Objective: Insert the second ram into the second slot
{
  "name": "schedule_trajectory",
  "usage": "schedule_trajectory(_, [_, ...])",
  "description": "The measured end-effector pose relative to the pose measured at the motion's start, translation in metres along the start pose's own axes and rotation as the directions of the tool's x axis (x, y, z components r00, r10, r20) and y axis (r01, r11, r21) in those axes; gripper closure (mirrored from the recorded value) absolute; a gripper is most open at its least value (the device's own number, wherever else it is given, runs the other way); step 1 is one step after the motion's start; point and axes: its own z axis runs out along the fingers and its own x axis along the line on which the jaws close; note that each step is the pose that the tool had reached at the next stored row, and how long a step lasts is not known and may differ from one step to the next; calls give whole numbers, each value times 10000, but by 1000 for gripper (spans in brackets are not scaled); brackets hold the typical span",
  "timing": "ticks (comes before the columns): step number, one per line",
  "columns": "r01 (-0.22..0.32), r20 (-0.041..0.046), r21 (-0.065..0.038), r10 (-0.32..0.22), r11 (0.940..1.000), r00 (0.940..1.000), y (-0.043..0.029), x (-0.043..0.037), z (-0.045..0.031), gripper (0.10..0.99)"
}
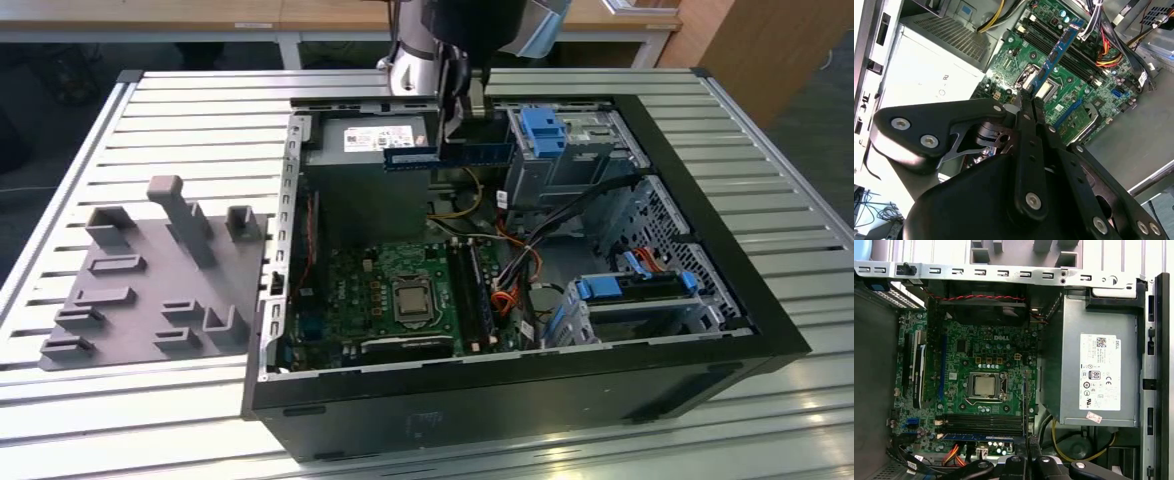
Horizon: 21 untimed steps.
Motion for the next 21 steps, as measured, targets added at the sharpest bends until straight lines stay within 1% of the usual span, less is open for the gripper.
schedule_trajectory(21, [0, 0, 0, 0, 10000, 10000, 4, 133, -2, 949])
